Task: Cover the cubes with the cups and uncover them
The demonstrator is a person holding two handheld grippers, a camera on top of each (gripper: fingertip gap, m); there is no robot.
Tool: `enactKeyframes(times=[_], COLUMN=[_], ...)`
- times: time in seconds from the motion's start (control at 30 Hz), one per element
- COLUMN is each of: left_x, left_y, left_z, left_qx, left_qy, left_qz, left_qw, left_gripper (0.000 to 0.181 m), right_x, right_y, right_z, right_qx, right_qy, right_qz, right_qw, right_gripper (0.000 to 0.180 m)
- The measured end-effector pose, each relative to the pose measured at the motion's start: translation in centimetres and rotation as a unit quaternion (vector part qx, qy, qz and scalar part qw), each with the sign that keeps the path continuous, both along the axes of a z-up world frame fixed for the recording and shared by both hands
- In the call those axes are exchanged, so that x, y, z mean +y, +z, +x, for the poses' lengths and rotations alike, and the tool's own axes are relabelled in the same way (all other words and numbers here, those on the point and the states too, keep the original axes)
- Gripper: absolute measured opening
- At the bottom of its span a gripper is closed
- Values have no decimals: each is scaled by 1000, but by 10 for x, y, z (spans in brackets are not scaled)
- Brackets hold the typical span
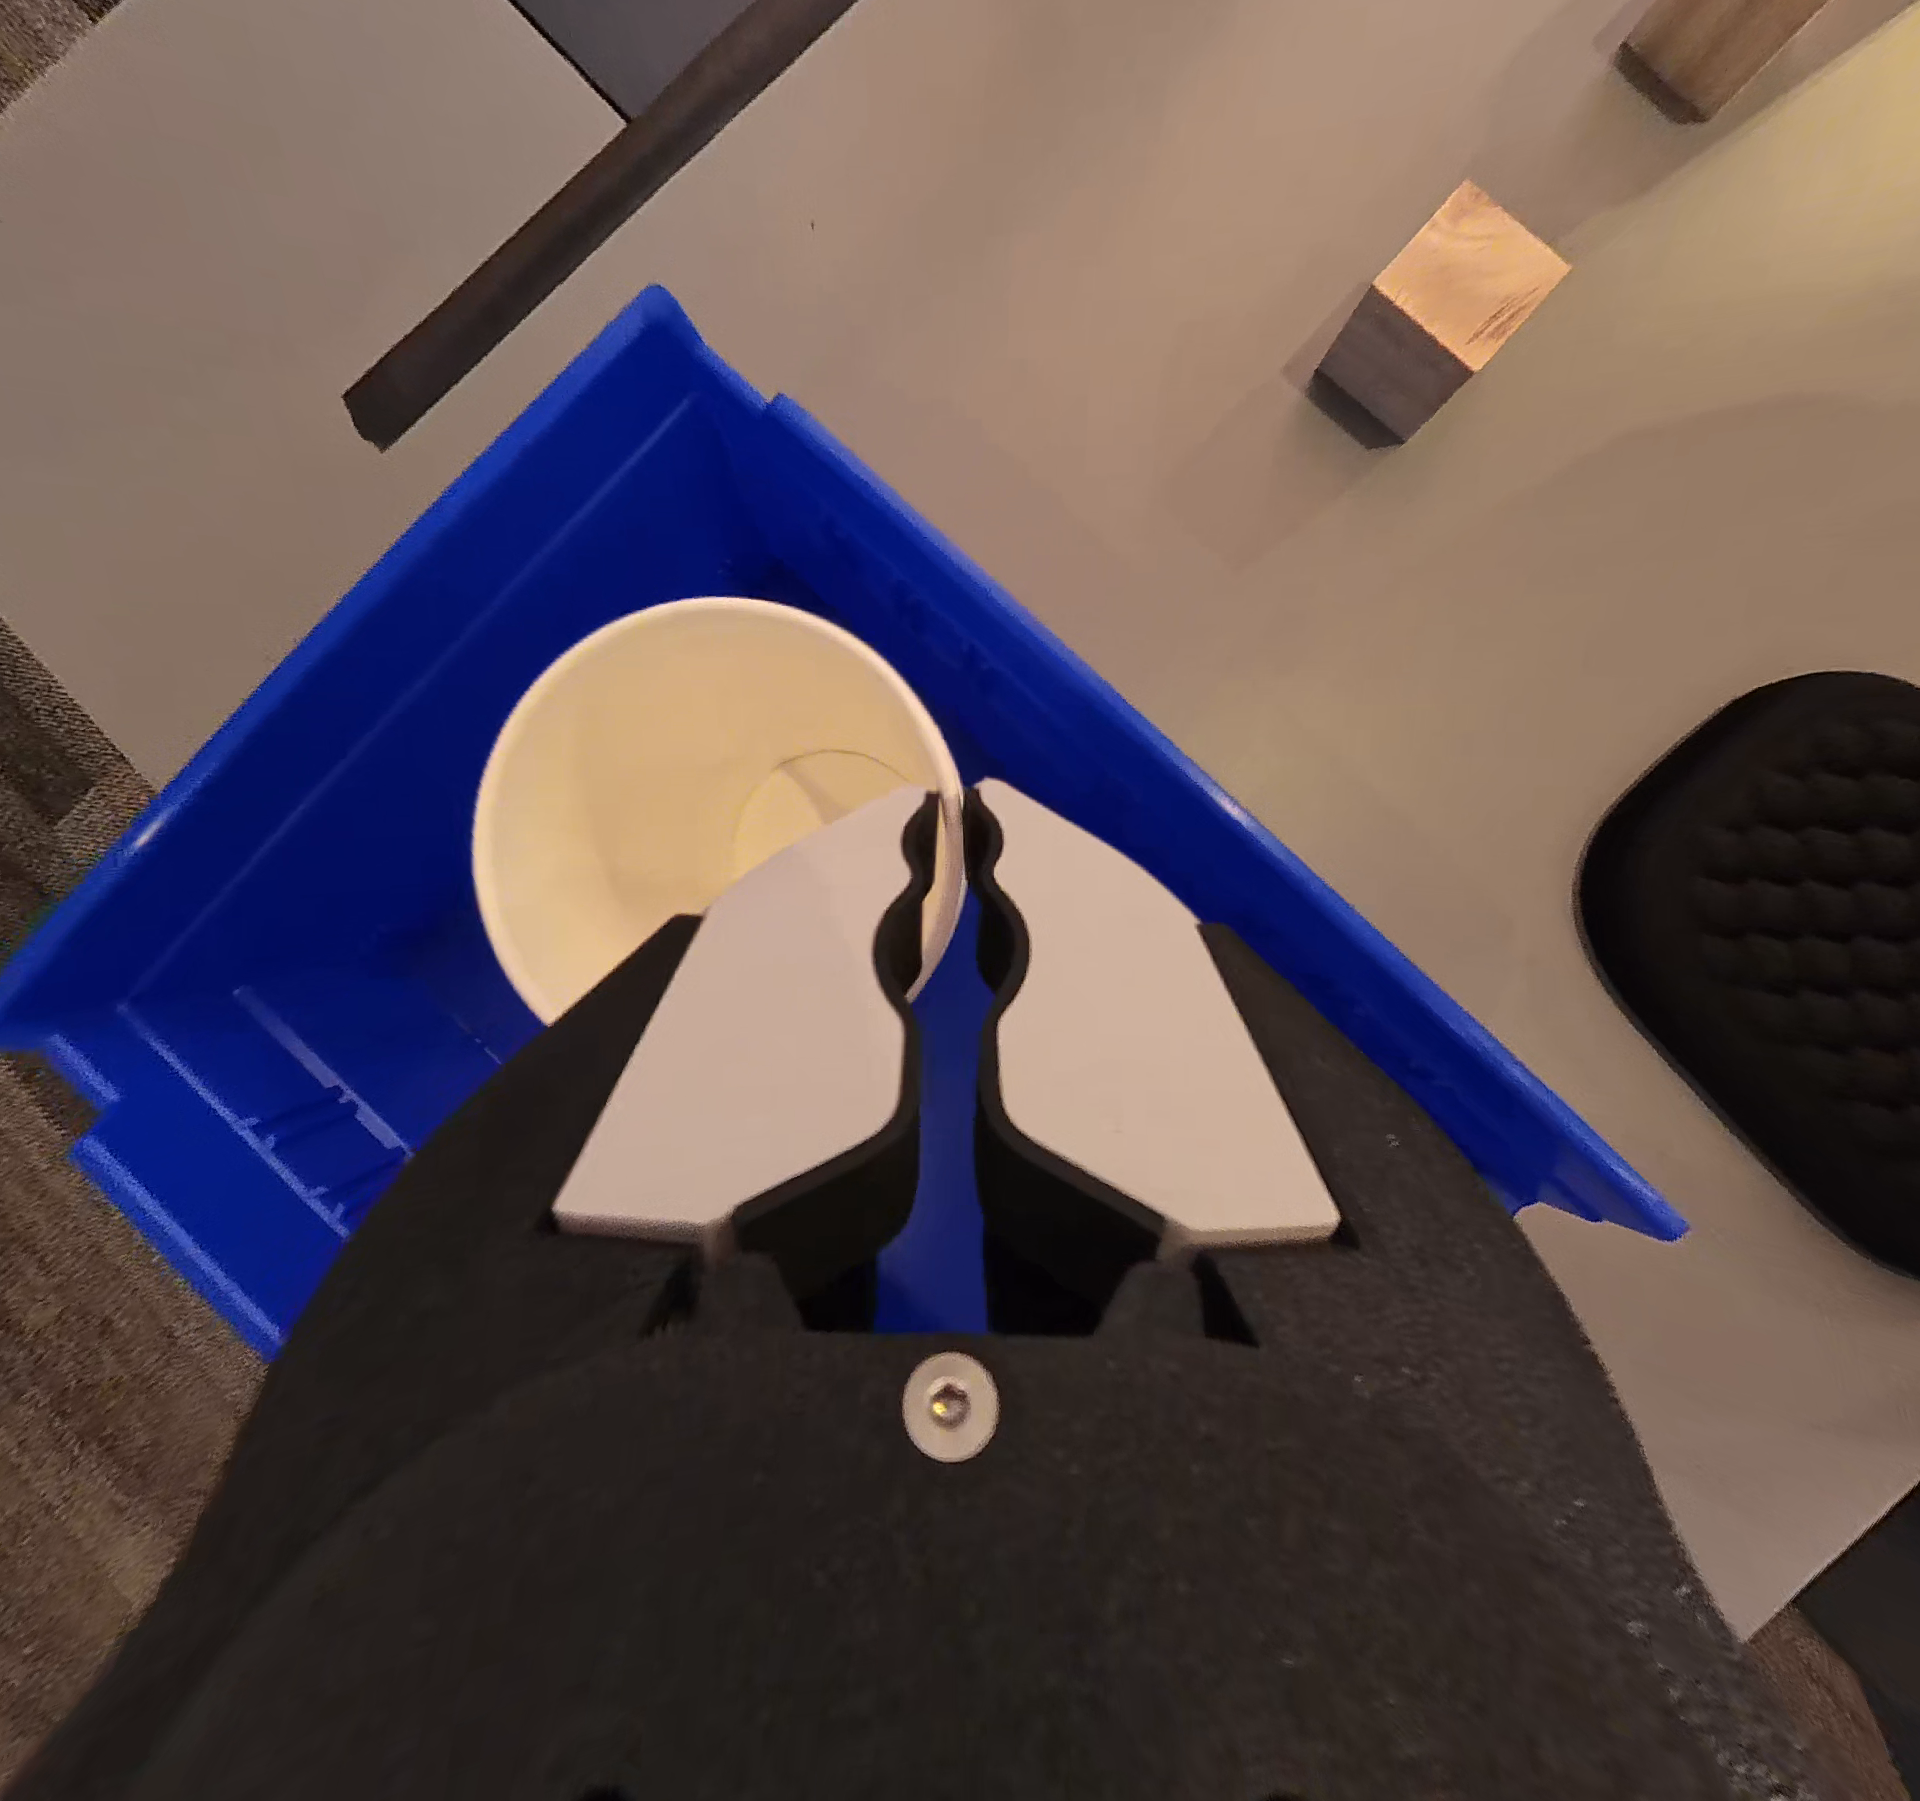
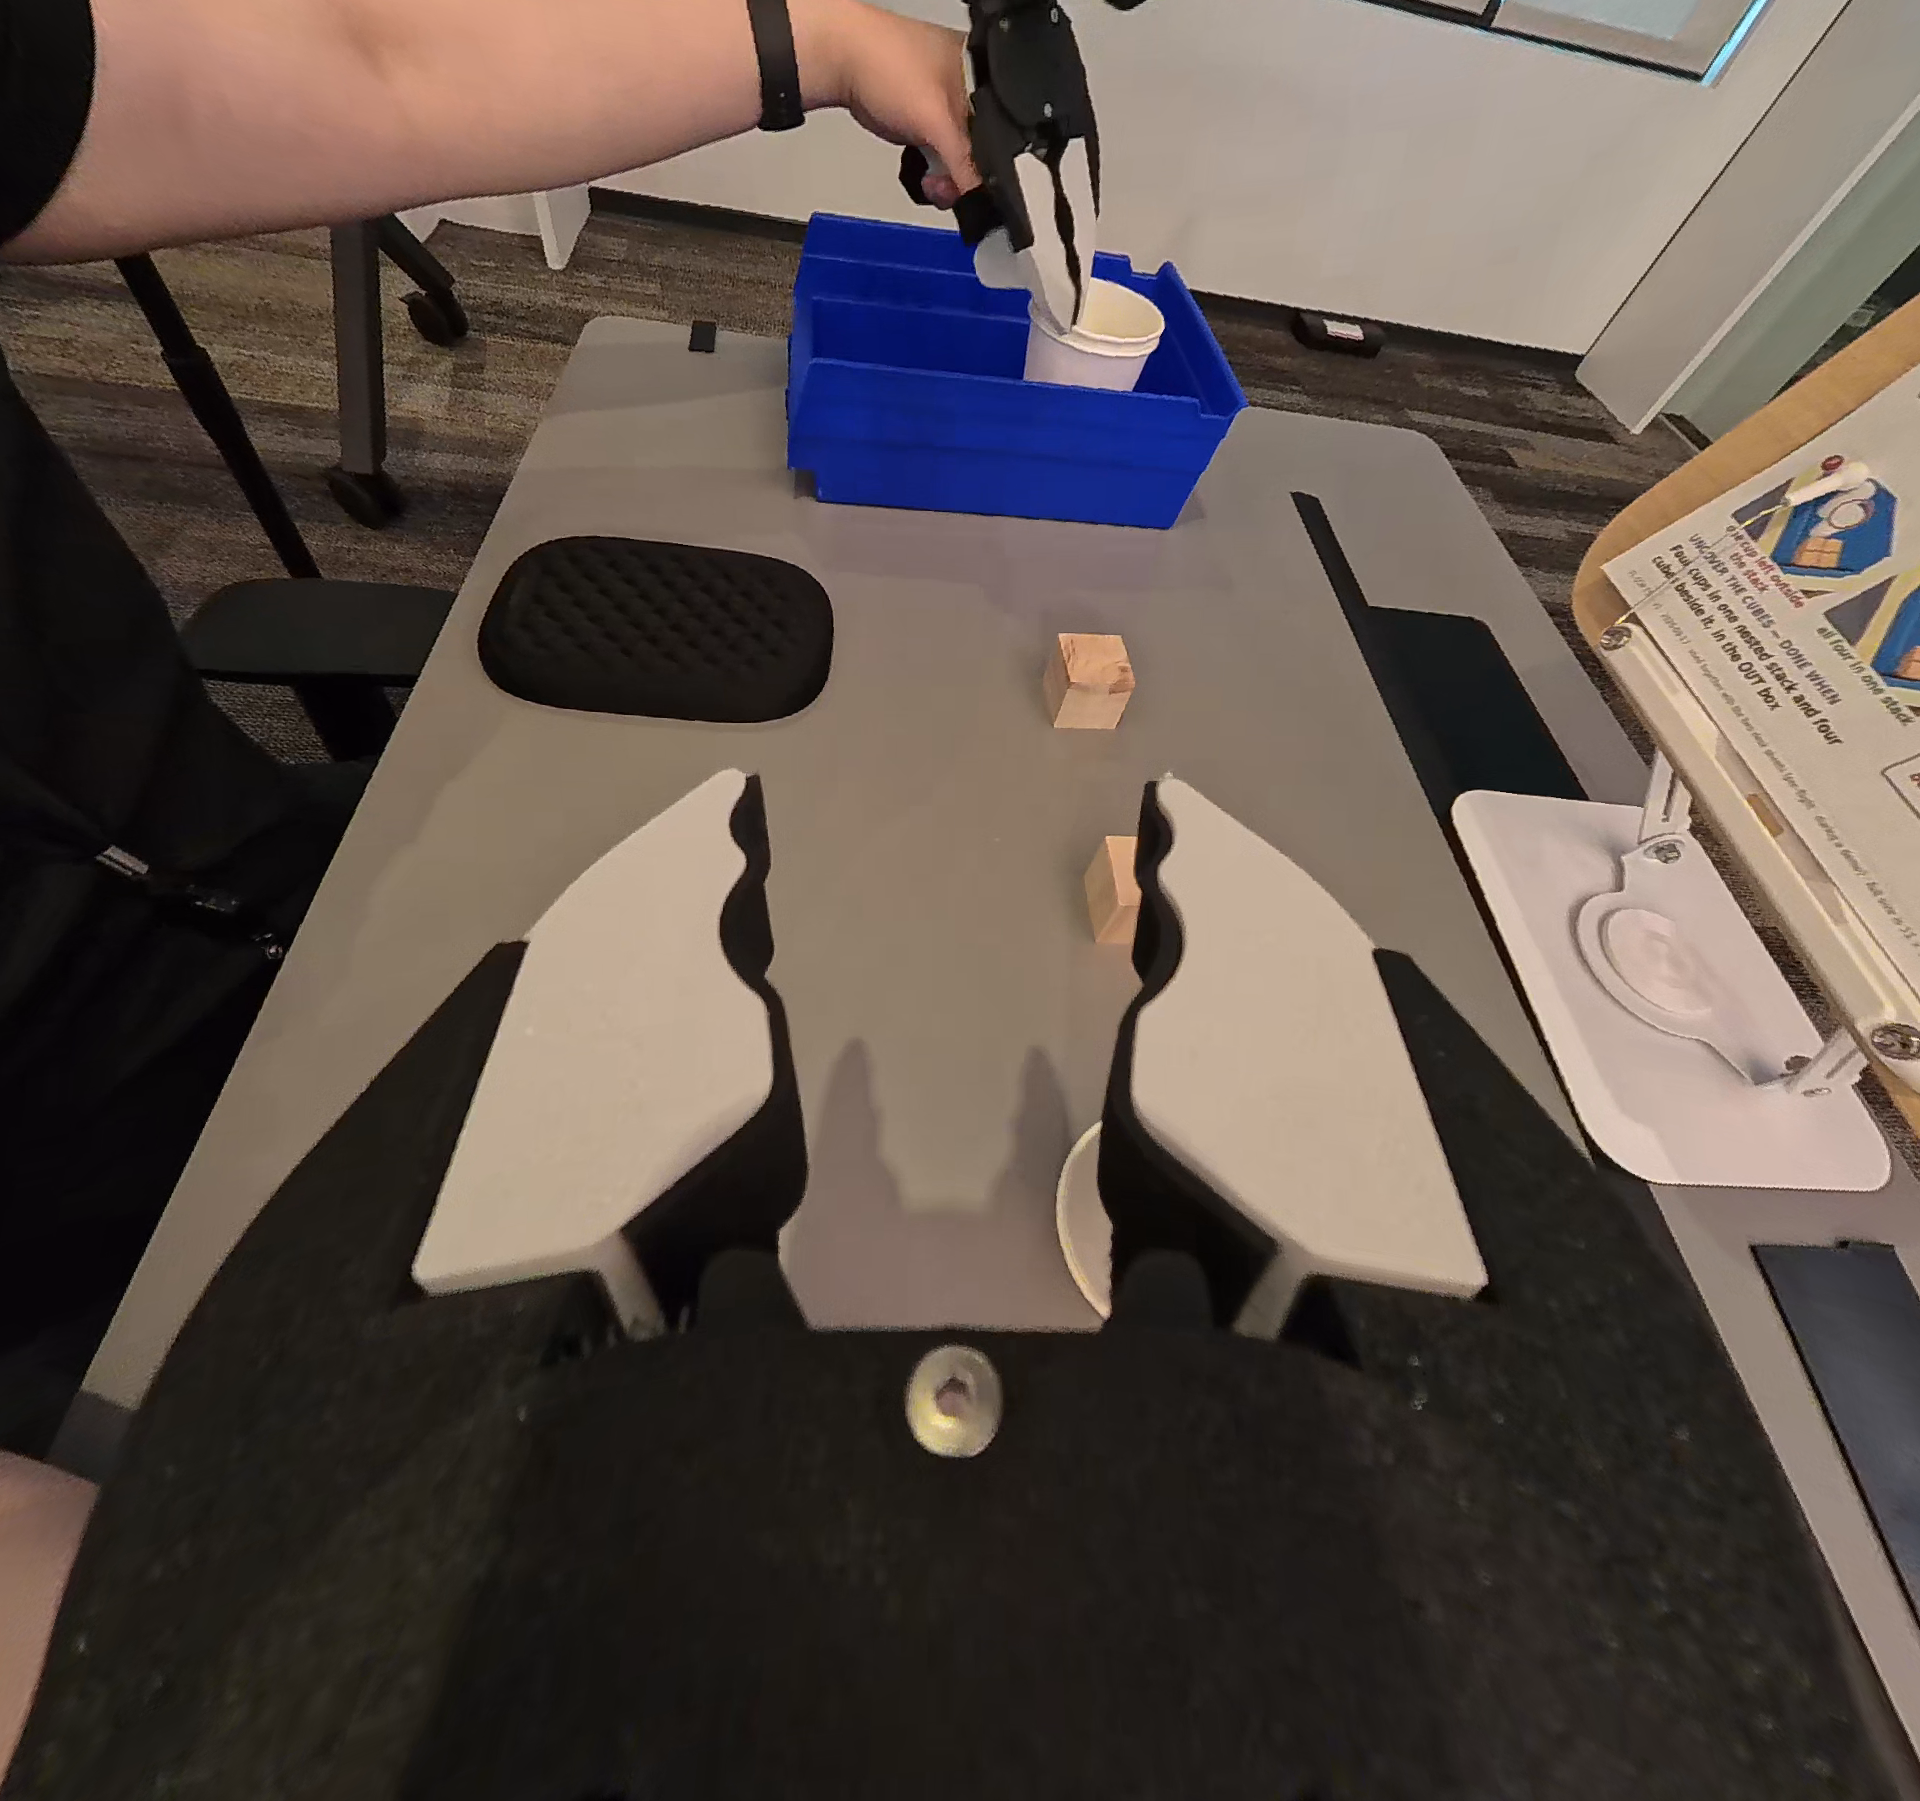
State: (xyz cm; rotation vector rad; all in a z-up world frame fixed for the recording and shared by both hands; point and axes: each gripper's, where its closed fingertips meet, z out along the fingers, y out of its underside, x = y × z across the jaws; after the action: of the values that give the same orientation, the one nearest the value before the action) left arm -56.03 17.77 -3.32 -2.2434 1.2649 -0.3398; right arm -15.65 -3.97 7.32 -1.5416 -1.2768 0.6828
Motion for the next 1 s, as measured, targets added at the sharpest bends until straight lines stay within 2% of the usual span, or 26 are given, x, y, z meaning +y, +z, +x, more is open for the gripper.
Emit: enactKeyframes(times=[0.4,1.0], left_x=[-1,-7], left_y=[14,34], left_z=[3,-1], left_qx=[-17,5], left_qy=[-2,-1], left_qz=[13,57], left_qw=[1000,998], left_gripper=[3,3], right_x=[-2,-3], right_y=[-8,-13], right_z=[0,4], right_qx=[-20,-24], right_qy=[4,9], right_qz=[-9,-16], right_qw=[1000,1000], right_gripper=[65,62])
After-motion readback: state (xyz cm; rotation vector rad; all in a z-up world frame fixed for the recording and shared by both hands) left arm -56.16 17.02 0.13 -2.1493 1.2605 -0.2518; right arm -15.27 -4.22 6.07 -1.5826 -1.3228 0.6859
